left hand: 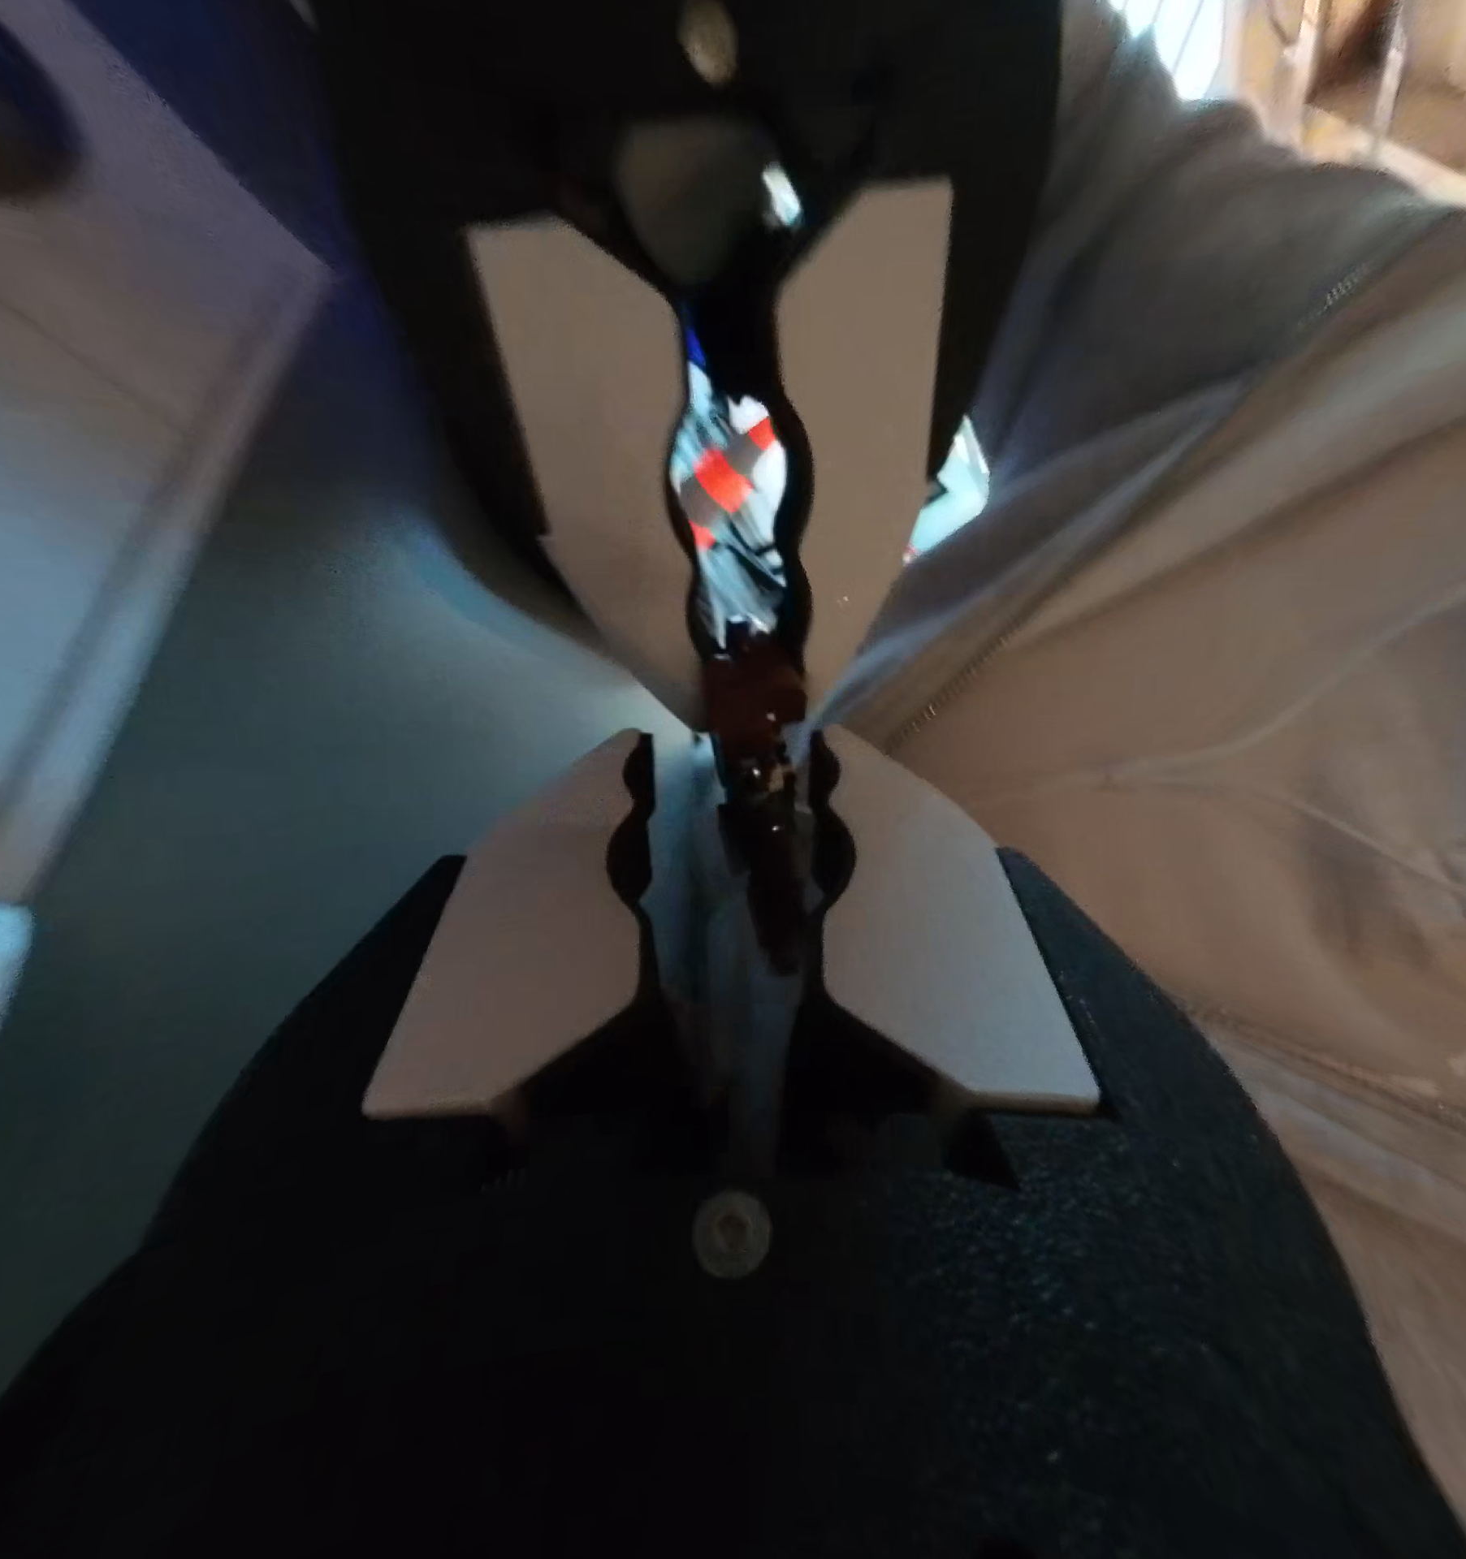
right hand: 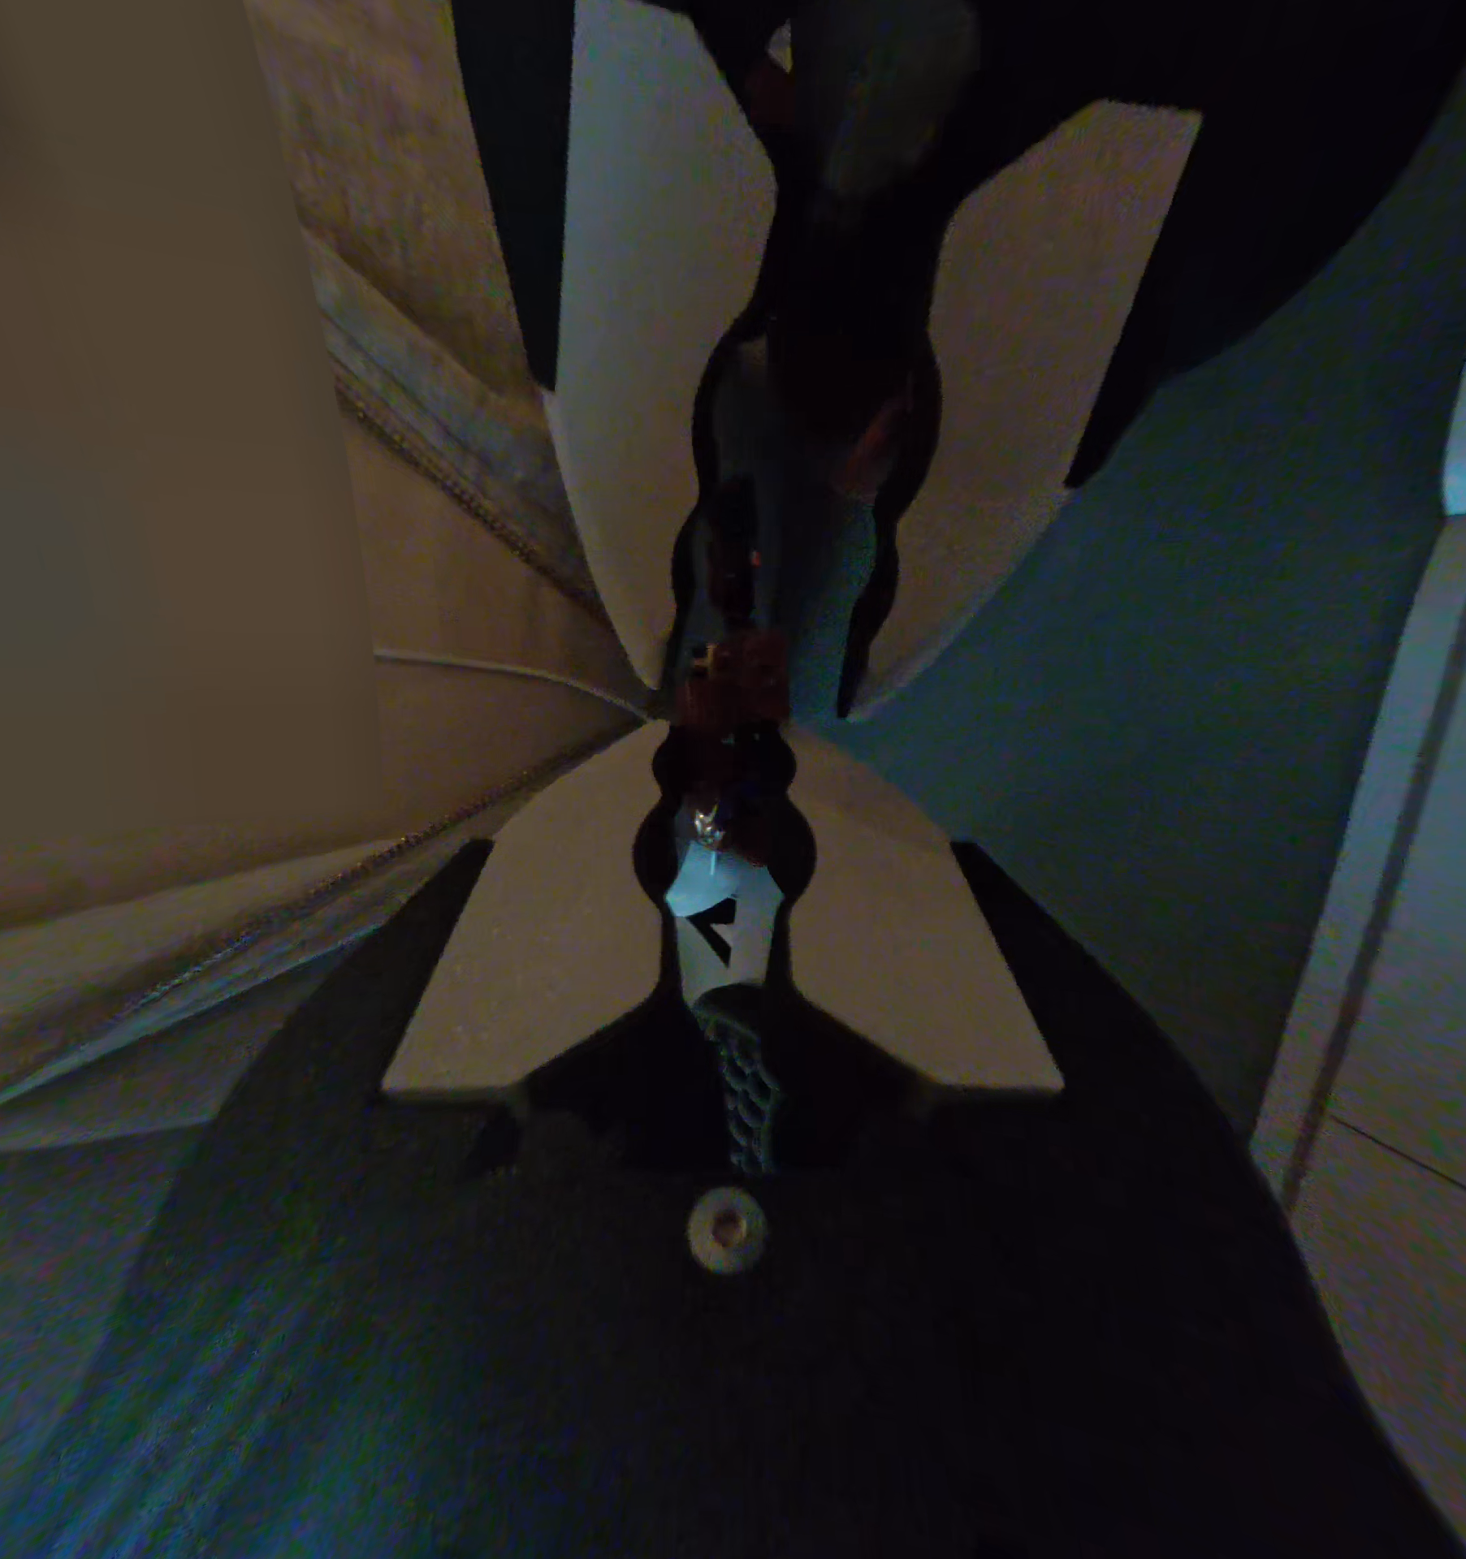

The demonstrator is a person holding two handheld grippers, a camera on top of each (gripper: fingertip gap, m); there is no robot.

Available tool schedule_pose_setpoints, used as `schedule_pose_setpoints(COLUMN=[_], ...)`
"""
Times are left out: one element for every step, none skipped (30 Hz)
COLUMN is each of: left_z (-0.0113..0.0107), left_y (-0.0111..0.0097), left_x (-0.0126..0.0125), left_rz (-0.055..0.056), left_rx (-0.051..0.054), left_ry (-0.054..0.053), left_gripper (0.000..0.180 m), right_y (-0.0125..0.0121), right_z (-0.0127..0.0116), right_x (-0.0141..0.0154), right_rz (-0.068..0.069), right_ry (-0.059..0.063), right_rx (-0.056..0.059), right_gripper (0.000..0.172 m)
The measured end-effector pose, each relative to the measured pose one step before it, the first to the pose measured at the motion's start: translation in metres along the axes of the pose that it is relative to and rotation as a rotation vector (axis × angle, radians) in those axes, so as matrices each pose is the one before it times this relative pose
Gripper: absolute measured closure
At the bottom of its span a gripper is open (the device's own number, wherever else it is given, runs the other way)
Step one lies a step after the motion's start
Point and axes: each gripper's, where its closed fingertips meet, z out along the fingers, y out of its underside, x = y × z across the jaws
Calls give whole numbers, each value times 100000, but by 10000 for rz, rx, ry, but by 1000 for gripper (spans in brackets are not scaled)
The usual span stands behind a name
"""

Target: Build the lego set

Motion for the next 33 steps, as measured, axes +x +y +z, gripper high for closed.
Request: schedule_pose_setpoints(left_z=[-260, -163, -43, 16, -6, -43, 4, 26, 10, -28, -68, -115, -138, -192, -215, -215, -219, -224, -265, -300, -313, -323, -301, -252, -167, -104, -66, -22, 4, 40, 52, 75, 83], left_y=[-308, -339, -321, -164, 8, -59, -29, -16, -148, -105, -101, -112, -111, -141, -178, -187, -199, -268, -345, -404, -443, -592, -717, -692, -591, -482, -446, -526, -599, -534, -416, -234, -90], left_x=[-75, 140, 287, 48, -323, -386, -182, -173, -122, 28, 112, 139, 206, 200, 262, 323, 302, 261, 248, 114, 155, 196, 238, 341, 222, 105, 109, 185, 308, 389, 301, 157, 150], left_rz=[125, 125, 82, 50, 162, 198, 83, 112, 214, 166, 128, 121, 155, 132, 75, 73, 18, 32, 108, 91, 113, 166, 190, 234, 234, 323, 401, 361, 275, 249, 242, 210, 222], left_rx=[216, 254, 229, 104, -6, 64, 59, 82, 220, 173, 138, 139, 130, 158, 164, 169, 178, 221, 287, 329, 329, 439, 532, 489, 401, 309, 268, 313, 329, 280, 194, 79, 3], left_ry=[-175, -68, 37, -87, -287, -293, -141, -160, -152, -46, 19, 25, 81, 72, 133, 194, 169, 127, 111, 38, 82, 110, 133, 214, 121, 30, 23, 54, 127, 190, 134, 50, 63], left_gripper=[146, 146, 146, 145, 149, 156, 157, 160, 161, 161, 161, 161, 161, 161, 161, 161, 161, 161, 161, 161, 161, 161, 162, 162, 162, 161, 161, 161, 161, 162, 162, 162, 162], right_y=[-198, -89, 26, -12, -78, 20, 83, 69, -13, -65, -121, -163, -188, -274, -307, -249, -131, -305, -531, -816, -1151, -1576, -1857, -1857, -1411, -933, -373, 159, 669, 886, 870, 766, 547], right_z=[-129, -137, -92, -74, -34, -54, -95, -130, -124, -104, -109, -118, -95, -119, -127, -225, -415, -632, -826, -1012, -1173, -1265, -1274, -1136, -883, -671, -494, -242, -16, 287, 556, 641, 589], right_x=[102, 258, 243, 73, 60, 207, 252, 256, 58, -70, -106, -177, -205, -234, -449, -343, -107, -87, -157, -150, -129, -329, -338, -220, -289, 62, 93, -348, -886, -948, -501, -412, -162], right_rz=[-18, -29, -86, -45, -22, -18, -54, -37, -103, -42, 38, -56, -134, -73, 5, 11, -146, -231, -185, -231, -512, -1000, -1259, -1223, -1059, -815, -618, -536, -310, 48, 433, 564, 564], right_ry=[184, 283, 258, 119, 124, 239, 291, 292, 186, 81, 13, -45, -53, -64, -198, -87, 164, 238, 242, 320, 483, 581, 770, 896, 863, 1039, 933, 443, -79, -226, -2, -57, -57], right_rx=[6, -73, -153, -100, -43, -106, -145, -112, -36, 42, 113, 190, 269, 363, 402, 383, 372, 558, 763, 982, 1224, 1473, 1605, 1543, 1284, 979, 664, 306, -136, -365, -368, -328, -226], right_gripper=[156, 156, 156, 156, 156, 157, 156, 156, 157, 156, 156, 156, 155, 154, 150, 140, 136, 132, 131, 130, 130, 128, 125, 117, 105, 88, 82, 88, 105, 119, 114, 107, 101])
